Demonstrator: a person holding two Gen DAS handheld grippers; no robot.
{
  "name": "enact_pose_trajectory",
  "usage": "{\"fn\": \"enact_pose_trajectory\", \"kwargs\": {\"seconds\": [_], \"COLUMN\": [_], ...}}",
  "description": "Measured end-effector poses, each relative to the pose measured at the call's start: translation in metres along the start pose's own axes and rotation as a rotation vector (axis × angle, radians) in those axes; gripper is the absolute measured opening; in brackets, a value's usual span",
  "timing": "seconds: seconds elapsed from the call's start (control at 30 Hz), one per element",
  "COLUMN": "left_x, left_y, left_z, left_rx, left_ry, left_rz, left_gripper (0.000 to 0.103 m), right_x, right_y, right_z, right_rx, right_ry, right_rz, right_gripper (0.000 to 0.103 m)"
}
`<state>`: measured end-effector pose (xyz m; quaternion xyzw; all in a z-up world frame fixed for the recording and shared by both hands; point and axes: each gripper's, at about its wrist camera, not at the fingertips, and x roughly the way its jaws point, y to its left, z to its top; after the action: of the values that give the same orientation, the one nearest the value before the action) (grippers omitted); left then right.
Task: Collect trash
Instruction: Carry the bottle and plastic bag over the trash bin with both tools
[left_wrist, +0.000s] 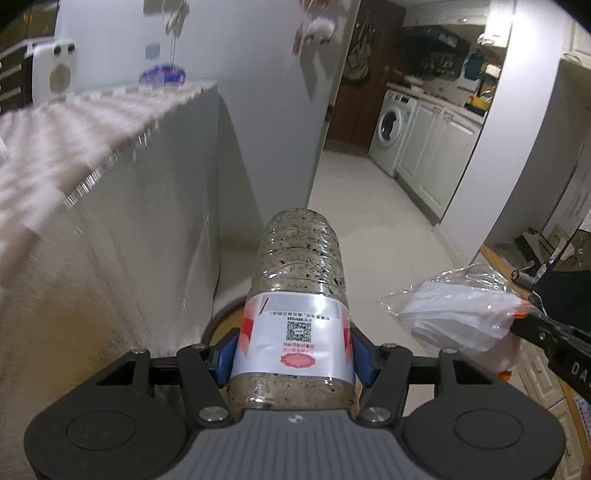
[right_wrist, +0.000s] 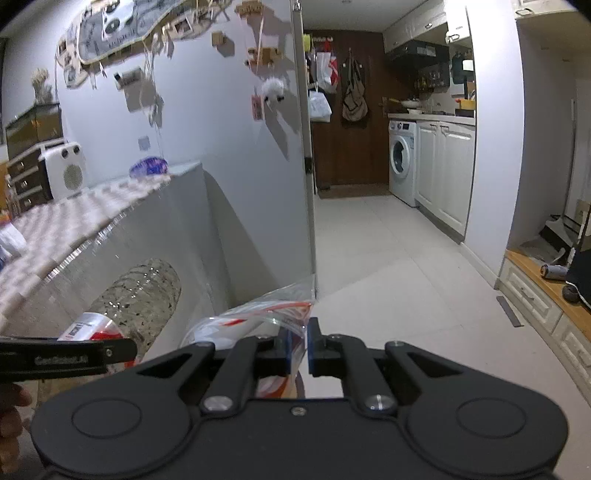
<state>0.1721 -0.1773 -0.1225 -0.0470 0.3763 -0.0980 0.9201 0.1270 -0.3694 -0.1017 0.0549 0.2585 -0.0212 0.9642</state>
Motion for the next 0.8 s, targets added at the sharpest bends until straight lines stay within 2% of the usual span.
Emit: {"fn": "enact_pose_trajectory", "kwargs": {"seconds": [0.43, 0.8], "left_x": [0.108, 0.162], "left_y": [0.032, 0.048], "left_z": [-0.014, -0.026], "left_rx": [-0.025, -0.051], "left_ry": [0.176, 0.276], "left_rz": [0.023, -0.002], "left_gripper": [0.061, 0.061], "right_x": [0.096, 0.163], "right_y": [0.031, 0.049], "right_z": [-0.026, -0.051], "right_rx": [-0.09, -0.216], "right_ry": [0.16, 0.308], "right_rz": [-0.038, -0.031], "right_gripper": [0.008, 0.008]}}
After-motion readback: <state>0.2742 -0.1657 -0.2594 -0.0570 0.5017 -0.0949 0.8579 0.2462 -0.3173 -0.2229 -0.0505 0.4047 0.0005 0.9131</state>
